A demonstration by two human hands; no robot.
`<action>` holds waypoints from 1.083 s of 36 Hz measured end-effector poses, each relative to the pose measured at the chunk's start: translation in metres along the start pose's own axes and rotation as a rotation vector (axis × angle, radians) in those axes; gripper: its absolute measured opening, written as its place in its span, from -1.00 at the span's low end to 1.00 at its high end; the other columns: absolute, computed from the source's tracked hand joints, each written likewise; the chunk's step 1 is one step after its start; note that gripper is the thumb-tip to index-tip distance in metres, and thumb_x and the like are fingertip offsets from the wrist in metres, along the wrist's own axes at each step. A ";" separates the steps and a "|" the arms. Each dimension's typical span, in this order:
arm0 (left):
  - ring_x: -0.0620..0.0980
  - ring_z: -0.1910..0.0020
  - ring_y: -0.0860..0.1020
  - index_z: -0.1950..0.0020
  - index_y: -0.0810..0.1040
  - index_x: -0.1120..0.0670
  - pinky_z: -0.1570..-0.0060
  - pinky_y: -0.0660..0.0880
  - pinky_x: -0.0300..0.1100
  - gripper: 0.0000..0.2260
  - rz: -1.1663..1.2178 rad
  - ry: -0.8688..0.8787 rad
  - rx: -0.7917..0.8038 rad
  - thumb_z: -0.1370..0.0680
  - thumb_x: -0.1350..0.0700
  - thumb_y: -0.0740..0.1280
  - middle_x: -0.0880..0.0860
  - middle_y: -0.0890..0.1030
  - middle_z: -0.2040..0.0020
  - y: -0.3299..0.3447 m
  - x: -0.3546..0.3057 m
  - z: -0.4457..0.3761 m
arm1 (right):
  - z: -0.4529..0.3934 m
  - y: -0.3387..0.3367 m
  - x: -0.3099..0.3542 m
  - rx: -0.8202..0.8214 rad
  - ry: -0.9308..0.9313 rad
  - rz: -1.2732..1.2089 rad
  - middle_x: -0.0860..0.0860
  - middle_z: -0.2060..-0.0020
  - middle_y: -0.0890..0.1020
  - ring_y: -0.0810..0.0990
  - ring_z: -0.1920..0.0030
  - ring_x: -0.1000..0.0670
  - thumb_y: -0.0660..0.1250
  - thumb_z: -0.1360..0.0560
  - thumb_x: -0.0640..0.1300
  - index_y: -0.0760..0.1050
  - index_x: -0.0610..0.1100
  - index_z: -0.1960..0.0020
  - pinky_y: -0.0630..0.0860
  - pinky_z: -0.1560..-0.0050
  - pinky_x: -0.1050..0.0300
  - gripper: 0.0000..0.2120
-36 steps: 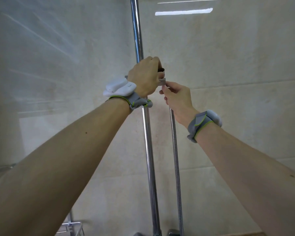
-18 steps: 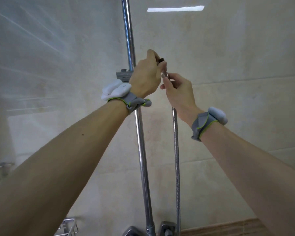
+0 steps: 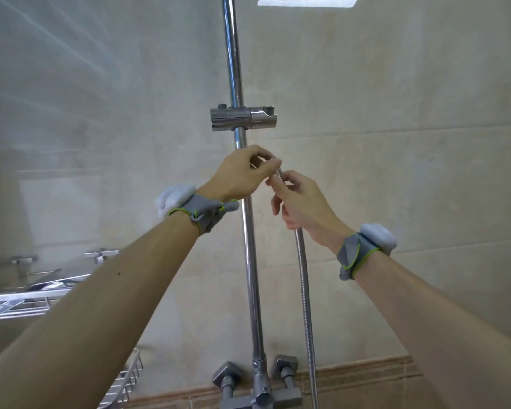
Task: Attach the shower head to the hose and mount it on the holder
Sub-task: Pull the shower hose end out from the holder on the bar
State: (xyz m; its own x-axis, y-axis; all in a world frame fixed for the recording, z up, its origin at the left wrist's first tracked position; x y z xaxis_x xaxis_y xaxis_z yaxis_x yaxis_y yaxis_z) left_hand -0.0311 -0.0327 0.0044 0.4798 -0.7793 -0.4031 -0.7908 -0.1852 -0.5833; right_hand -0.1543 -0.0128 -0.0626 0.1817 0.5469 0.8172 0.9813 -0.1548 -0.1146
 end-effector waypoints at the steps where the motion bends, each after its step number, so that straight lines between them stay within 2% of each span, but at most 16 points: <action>1: -0.07 0.25 0.54 -0.07 0.59 0.08 0.14 0.54 -0.13 -0.72 0.026 -0.036 0.018 -0.52 -0.10 0.32 0.04 0.64 0.18 -0.002 0.006 0.006 | 0.004 0.005 -0.002 0.023 0.014 0.011 -0.10 0.41 0.56 0.27 0.61 0.06 0.25 -0.65 0.06 0.51 -0.19 -0.06 0.22 0.55 0.26 -0.70; 3: -0.06 0.35 0.48 -0.03 0.60 0.13 0.23 0.53 -0.09 -0.70 0.138 -0.135 0.049 -0.50 -0.09 0.36 0.00 0.57 0.31 -0.007 0.018 0.020 | 0.011 0.017 -0.007 0.060 0.023 0.071 -0.07 0.40 0.56 0.30 0.59 0.07 0.23 -0.66 0.07 0.52 -0.19 -0.09 0.25 0.55 0.25 -0.69; 5: -0.09 0.42 0.44 -0.01 0.59 0.17 0.35 0.47 -0.17 -0.69 0.220 -0.230 0.078 -0.50 -0.07 0.37 -0.04 0.54 0.40 -0.011 0.029 0.036 | 0.018 0.029 -0.010 0.078 0.017 0.129 -0.04 0.41 0.54 0.31 0.58 0.08 0.22 -0.66 0.08 0.53 -0.19 -0.07 0.25 0.55 0.24 -0.67; 9: -0.02 0.42 0.35 0.05 0.54 0.18 0.42 0.34 -0.22 -0.73 0.409 -0.371 0.115 -0.52 -0.04 0.36 0.10 0.53 0.32 -0.019 0.048 0.067 | 0.028 0.058 -0.014 0.132 0.015 0.126 -0.02 0.44 0.44 0.26 0.59 0.06 0.21 -0.67 0.04 0.55 -0.27 -0.04 0.18 0.57 0.24 -0.64; 12: -0.04 0.44 0.35 0.08 0.56 0.18 0.41 0.33 -0.21 -0.72 0.488 -0.426 0.130 -0.52 -0.05 0.36 0.09 0.53 0.32 -0.021 0.059 0.087 | 0.034 0.073 -0.020 0.183 0.040 0.083 0.01 0.45 0.42 0.25 0.58 0.03 0.21 -0.68 0.00 0.52 -0.33 -0.04 0.17 0.58 0.25 -0.63; 17: -0.11 0.48 0.37 0.10 0.57 0.17 0.41 0.37 -0.29 -0.76 0.458 -0.471 0.103 -0.53 -0.02 0.34 0.06 0.52 0.33 -0.034 0.088 0.117 | 0.048 0.110 -0.031 0.347 0.169 0.030 0.03 0.40 0.43 0.26 0.58 0.09 0.22 -0.68 -0.05 0.55 -0.23 -0.04 0.14 0.54 0.23 -0.74; 20: -0.07 0.40 0.37 0.08 0.57 0.14 0.40 0.39 -0.31 -0.77 0.427 -0.501 0.068 -0.54 -0.03 0.33 0.09 0.53 0.30 -0.040 0.102 0.130 | 0.052 0.125 -0.037 0.398 0.265 -0.028 -0.03 0.34 0.44 0.27 0.58 0.10 0.25 -0.67 -0.10 0.55 -0.31 -0.13 0.13 0.48 0.21 -0.73; 23: -0.03 0.35 0.35 0.07 0.56 0.20 0.38 0.35 -0.26 -0.76 0.471 -0.507 -0.011 -0.55 0.02 0.32 0.18 0.44 0.22 -0.049 0.112 0.141 | 0.057 0.140 -0.040 0.434 0.339 -0.155 -0.05 0.35 0.43 0.30 0.49 0.04 0.24 -0.68 -0.14 0.55 -0.30 -0.11 0.20 0.43 0.17 -0.77; 26: -0.03 0.36 0.32 0.06 0.56 0.27 0.34 0.28 -0.17 -0.74 0.564 -0.510 -0.099 -0.56 0.06 0.31 0.16 0.37 0.23 -0.057 0.119 0.153 | 0.060 0.154 -0.041 0.429 0.363 -0.284 -0.08 0.34 0.44 0.30 0.42 0.01 0.22 -0.69 -0.20 0.54 -0.34 -0.10 0.24 0.38 0.16 -0.80; 28: -0.03 0.31 0.34 0.05 0.59 0.26 0.31 0.30 -0.17 -0.72 0.572 -0.531 -0.118 -0.55 0.02 0.33 0.16 0.38 0.20 -0.062 0.125 0.162 | 0.061 0.164 -0.040 0.419 0.350 -0.327 -0.08 0.34 0.44 0.32 0.42 0.02 0.22 -0.68 -0.25 0.54 -0.36 -0.09 0.27 0.40 0.19 -0.81; 33: -0.04 0.17 0.37 -0.07 0.63 0.25 0.24 0.35 -0.19 -0.60 0.605 -0.591 -0.016 -0.49 -0.09 0.37 0.03 0.50 0.21 -0.058 0.135 0.176 | 0.063 0.180 -0.041 0.406 0.309 -0.382 -0.07 0.34 0.45 0.34 0.42 0.04 0.26 -0.65 -0.26 0.58 -0.32 -0.06 0.28 0.37 0.19 -0.84; 36: -0.06 0.13 0.41 -0.09 0.65 0.19 0.24 0.34 -0.19 -0.64 0.603 -0.547 -0.033 -0.50 -0.08 0.36 0.03 0.59 0.10 -0.060 0.138 0.180 | 0.066 0.186 -0.043 0.409 0.326 -0.404 -0.08 0.35 0.46 0.34 0.40 0.02 0.28 -0.65 -0.21 0.57 -0.30 -0.02 0.29 0.39 0.19 -0.83; 39: -0.14 0.18 0.48 -0.01 0.65 0.14 0.23 0.35 -0.19 -0.70 0.539 -0.519 -0.065 -0.53 -0.08 0.32 0.01 0.62 0.13 -0.060 0.139 0.182 | 0.068 0.187 -0.048 0.433 0.357 -0.374 -0.09 0.33 0.54 0.43 0.38 0.01 0.28 -0.66 -0.18 0.57 -0.34 -0.07 0.38 0.35 0.19 -0.78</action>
State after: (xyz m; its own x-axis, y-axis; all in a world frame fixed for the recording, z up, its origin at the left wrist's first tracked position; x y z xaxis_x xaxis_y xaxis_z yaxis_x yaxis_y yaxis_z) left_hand 0.1525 -0.0206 -0.1448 0.1244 -0.3926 -0.9112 -0.9801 0.0946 -0.1745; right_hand 0.0253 -0.0120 -0.1619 -0.1343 0.1828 0.9739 0.9248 0.3763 0.0569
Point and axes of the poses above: each hand's wrist, its own z-axis away from the middle knuckle, its own y-axis out of the palm, x = y × z, the point moved 5 cm from there along -z, towards the middle knuckle
